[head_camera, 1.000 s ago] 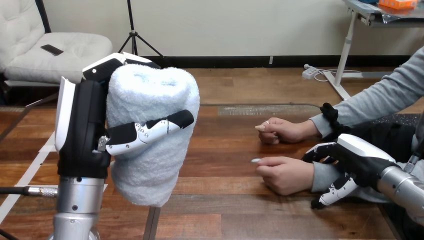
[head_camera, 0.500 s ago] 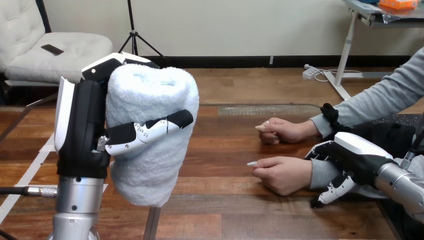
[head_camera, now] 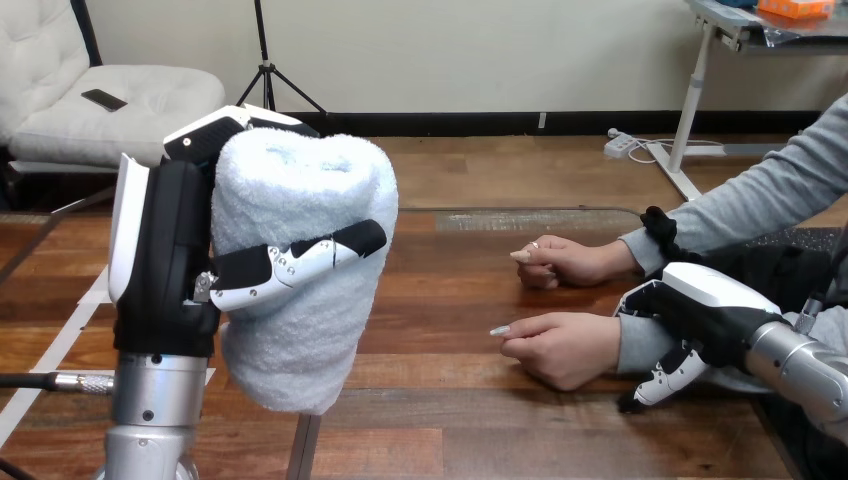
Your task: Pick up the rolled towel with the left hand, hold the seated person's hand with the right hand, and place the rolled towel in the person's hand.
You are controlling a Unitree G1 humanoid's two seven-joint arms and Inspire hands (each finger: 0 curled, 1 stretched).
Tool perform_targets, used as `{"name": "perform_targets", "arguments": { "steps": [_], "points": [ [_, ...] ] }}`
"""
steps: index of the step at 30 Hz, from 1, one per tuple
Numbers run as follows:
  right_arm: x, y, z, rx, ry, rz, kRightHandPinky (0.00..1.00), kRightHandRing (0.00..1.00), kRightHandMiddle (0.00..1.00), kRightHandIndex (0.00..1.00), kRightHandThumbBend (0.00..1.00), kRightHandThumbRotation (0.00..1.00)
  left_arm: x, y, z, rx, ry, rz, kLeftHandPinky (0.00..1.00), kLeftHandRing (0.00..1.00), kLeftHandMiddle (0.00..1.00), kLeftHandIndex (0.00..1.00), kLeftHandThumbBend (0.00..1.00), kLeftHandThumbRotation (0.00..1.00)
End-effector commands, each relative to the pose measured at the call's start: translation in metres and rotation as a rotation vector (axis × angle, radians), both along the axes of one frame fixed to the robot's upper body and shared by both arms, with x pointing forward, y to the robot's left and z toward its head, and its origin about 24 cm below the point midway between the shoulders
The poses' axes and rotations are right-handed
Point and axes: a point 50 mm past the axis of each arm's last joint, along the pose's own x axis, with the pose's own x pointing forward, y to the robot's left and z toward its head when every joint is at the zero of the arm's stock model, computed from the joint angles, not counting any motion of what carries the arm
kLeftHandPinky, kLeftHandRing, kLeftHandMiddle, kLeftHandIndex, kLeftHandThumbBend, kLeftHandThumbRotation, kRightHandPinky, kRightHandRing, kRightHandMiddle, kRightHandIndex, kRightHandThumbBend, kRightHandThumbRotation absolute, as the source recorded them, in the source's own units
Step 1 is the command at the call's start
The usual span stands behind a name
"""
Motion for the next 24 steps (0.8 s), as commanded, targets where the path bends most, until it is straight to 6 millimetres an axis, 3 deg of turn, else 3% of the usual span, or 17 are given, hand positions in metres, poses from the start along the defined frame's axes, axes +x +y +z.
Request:
{"name": "perform_targets", "arguments": {
  "steps": [1,24],
  "points": [
    [0.0089,0.003,0.0086,-0.029,-0.018,0.011,0.48,0.51,0.55,0.55,0.94,0.0,0.0058,-0.0001,0.0176,-0.027,-0.104,-0.01,0.27,0.31,0.36,0.39,0.71,0.0],
    [0.0065,0.0076,0.0075,-0.021,-0.056,0.054,0.35,0.38,0.43,0.43,0.73,0.06,0.0057,0.0007,0.0167,-0.028,-0.104,-0.013,0.27,0.31,0.37,0.4,0.71,0.0]
  ]
}}
